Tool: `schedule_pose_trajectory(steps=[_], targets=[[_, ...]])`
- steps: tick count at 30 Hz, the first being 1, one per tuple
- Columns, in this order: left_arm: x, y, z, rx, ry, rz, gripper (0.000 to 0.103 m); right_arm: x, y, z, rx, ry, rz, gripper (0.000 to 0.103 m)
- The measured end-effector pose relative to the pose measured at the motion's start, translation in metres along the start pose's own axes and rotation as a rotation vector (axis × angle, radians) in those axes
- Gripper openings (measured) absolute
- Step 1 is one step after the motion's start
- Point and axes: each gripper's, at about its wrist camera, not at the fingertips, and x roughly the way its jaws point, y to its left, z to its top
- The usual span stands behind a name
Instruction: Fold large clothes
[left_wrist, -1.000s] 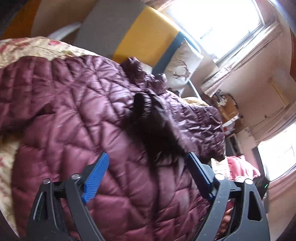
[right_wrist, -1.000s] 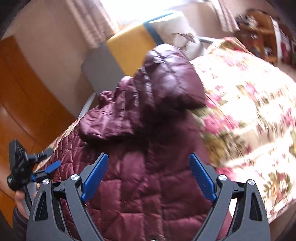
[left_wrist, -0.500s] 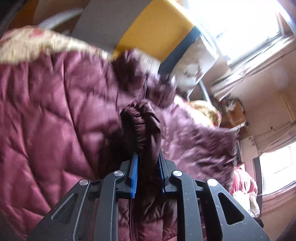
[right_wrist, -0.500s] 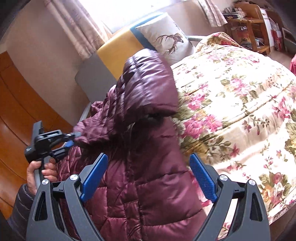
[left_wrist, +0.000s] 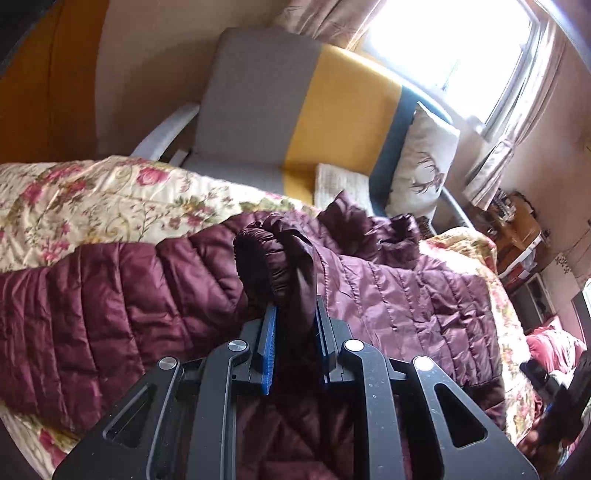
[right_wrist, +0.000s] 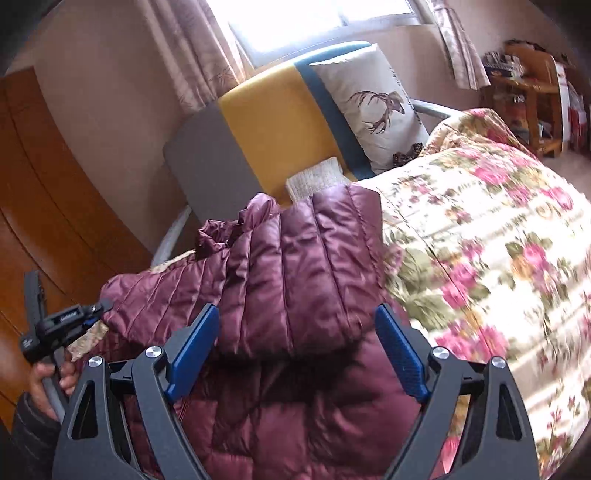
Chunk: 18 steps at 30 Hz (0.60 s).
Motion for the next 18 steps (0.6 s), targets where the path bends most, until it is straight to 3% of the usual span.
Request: schedule_pose_trajectory(steps=[4, 6, 8, 13, 18], targets=[[0.015, 0.007, -0.016, 0.035, 0.007, 0.074, 0.018, 0.053, 0.018, 0.009, -0.094, 0.101, -0.114, 0.072], [0.029, 0.012, -0.023, 0.071, 0.016, 0.153, 0.018, 0.081, 0.022, 0.004, -0.156, 0.157, -0.205, 0.071], [0.046, 0.018, -0.032, 0.079, 0.057, 0.185, 0.018, 0.104, 0.018, -0.008, -0.178, 0.209, -0.257, 0.073], [0.056, 0.010, -0.045, 0.153, 0.030, 0.262, 0.020, 0.123, 0.013, -0.029, -0.221, 0.155, -0.305, 0.077], [0.029, 0.018, -0.046, 0.063, -0.032, 0.236, 0.038, 0.106, 0.019, -0.022, -0.233, 0.168, -0.300, 0.078]])
